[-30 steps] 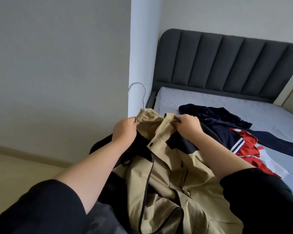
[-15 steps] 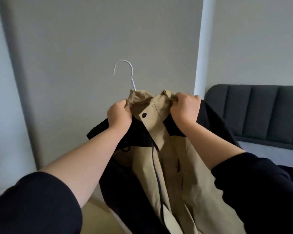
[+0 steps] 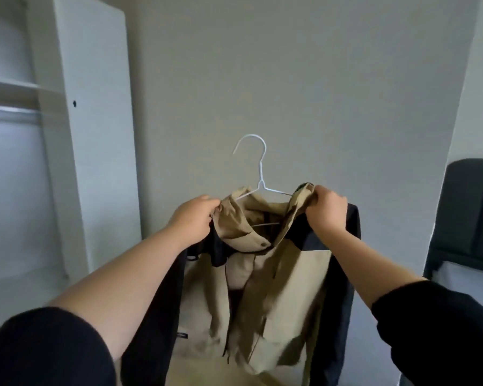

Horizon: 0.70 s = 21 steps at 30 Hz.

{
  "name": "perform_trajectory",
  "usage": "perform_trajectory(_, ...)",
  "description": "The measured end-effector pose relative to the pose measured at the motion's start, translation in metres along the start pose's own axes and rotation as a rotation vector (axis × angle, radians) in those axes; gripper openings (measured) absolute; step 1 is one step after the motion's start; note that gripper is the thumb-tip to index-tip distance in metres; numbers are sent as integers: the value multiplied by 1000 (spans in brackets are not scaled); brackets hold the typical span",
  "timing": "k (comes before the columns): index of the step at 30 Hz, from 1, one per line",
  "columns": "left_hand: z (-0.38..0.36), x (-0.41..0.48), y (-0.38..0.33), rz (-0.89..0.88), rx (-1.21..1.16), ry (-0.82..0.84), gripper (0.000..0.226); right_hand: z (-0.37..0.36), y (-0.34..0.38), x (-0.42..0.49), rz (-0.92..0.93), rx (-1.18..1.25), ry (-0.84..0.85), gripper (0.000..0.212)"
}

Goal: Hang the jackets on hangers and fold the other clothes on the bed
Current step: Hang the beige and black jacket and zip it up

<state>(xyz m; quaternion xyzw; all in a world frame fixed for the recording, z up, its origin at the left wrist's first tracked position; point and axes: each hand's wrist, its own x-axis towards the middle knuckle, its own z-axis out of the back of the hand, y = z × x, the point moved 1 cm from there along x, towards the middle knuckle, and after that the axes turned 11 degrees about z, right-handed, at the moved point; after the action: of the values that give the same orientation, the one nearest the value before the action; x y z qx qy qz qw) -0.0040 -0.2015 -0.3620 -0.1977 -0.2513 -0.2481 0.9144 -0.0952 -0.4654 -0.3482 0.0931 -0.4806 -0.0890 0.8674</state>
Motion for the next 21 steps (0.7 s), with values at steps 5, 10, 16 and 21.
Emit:
perform_trajectory(5,-3,-12,9,238,-628,187,18,-15,6,-7,16,48,-95,20)
perform_trajectory(10,-11,-8,3,311,-461,479,28,-21,14,-15,135,129,-123,20)
perform_trajectory(16,-26,-1,-5,365,-260,58,24,-8,1,-9,-122,411,66,21)
perform_trajectory(21,-38,-2,-15,351,-327,-17,19,-3,31,-19,-315,230,651,54)
